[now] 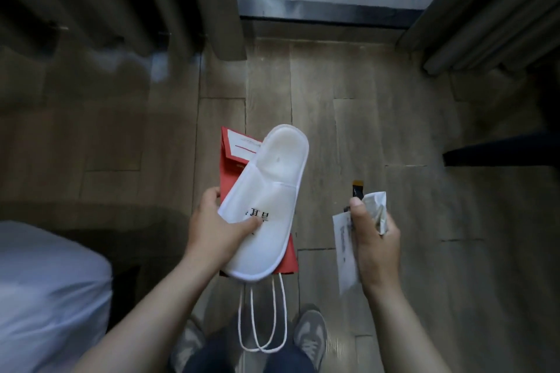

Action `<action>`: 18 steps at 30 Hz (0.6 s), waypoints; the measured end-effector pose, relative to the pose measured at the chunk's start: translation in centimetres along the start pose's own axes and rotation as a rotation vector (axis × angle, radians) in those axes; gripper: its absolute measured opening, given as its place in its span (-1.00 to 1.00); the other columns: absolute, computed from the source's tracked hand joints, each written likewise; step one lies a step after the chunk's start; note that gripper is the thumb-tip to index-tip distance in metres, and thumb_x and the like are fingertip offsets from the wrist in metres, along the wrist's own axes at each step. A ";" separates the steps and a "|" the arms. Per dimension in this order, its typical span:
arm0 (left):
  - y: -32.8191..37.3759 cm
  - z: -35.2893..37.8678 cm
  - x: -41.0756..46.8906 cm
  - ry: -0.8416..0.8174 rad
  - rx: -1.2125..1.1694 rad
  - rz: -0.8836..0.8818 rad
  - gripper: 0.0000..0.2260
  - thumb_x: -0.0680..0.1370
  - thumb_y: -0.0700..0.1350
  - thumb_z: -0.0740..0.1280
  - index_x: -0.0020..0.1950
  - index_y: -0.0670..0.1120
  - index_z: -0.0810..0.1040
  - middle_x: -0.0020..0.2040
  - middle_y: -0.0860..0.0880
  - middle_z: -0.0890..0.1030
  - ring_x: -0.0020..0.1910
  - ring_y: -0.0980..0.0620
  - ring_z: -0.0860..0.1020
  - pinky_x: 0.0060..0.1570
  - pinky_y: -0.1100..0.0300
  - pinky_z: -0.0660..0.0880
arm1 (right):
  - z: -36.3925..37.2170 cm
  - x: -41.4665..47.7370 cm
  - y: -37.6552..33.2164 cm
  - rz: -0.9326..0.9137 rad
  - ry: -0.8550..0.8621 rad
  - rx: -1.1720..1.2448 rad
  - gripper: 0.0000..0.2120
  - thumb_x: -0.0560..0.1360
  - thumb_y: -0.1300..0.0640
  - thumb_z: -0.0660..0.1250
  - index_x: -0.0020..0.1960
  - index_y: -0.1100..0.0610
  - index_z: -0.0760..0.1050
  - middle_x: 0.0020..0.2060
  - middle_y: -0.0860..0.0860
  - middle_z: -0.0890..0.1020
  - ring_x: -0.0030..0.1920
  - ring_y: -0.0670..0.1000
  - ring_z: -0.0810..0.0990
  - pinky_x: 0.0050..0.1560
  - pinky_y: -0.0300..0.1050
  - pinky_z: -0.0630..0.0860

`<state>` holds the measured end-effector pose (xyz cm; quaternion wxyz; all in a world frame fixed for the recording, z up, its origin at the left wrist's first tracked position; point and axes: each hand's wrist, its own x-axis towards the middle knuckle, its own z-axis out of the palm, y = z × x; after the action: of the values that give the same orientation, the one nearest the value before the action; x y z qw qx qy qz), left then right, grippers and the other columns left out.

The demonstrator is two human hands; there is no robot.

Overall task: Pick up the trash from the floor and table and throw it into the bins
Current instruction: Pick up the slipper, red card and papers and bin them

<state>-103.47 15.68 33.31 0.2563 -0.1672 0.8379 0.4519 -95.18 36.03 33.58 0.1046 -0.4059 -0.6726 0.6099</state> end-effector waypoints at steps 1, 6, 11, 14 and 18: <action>1.6 -1.0 -1.8 0.005 -0.009 0.008 -0.41 0.27 -0.06 0.58 0.23 -0.03 0.42 0.05 0.02 0.58 -0.03 0.01 0.56 -0.19 0.18 0.43 | -0.8 -0.9 -2.1 -0.013 0.004 0.010 -0.69 0.33 -0.16 0.40 -0.37 0.02 0.40 -0.47 -0.12 0.45 -0.40 -0.12 0.43 -0.32 -0.15 0.35; 12.9 -7.1 -12.3 0.056 -0.055 0.109 -0.48 0.30 -0.07 0.57 0.17 0.02 0.42 -0.02 0.07 0.57 -0.12 0.11 0.53 -0.31 0.34 0.35 | -6.4 -5.2 -15.8 -0.086 0.094 0.054 -0.65 0.29 -0.23 0.39 -0.31 0.06 0.45 -0.41 -0.04 0.51 -0.34 -0.03 0.49 -0.26 -0.06 0.41; 25.2 -12.0 -22.0 0.102 -0.102 0.263 -0.54 0.31 -0.06 0.56 0.10 0.07 0.42 -0.12 0.17 0.55 -0.18 0.30 0.49 -0.33 0.40 0.32 | -11.2 -9.4 -30.5 -0.197 0.138 0.151 -0.68 0.30 -0.17 0.40 -0.32 0.08 0.46 -0.44 -0.07 0.50 -0.37 -0.10 0.48 -0.29 -0.11 0.39; 31.5 -13.8 -27.0 0.128 -0.161 0.370 -0.55 0.30 -0.07 0.57 0.08 0.07 0.44 -0.11 0.15 0.59 -0.14 0.28 0.53 -0.30 0.35 0.37 | -14.6 -11.7 -38.4 -0.297 0.143 0.185 -0.67 0.30 -0.20 0.39 -0.34 0.06 0.45 -0.44 -0.08 0.47 -0.37 -0.09 0.45 -0.30 -0.12 0.38; 39.2 -15.0 -33.0 0.181 -0.228 0.526 -0.54 0.30 -0.08 0.57 0.12 0.03 0.47 -0.07 0.12 0.60 -0.12 0.23 0.57 -0.26 0.36 0.43 | -19.8 -14.1 -47.6 -0.431 0.191 0.234 -0.69 0.39 -0.06 0.37 -0.38 0.07 0.35 -0.50 -0.13 0.39 -0.44 -0.13 0.36 -0.38 -0.19 0.33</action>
<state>-100.85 25.60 85.73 0.0343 -0.0117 0.8159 0.5771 -93.40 44.58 86.33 0.3412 -0.2942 -0.6553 0.6063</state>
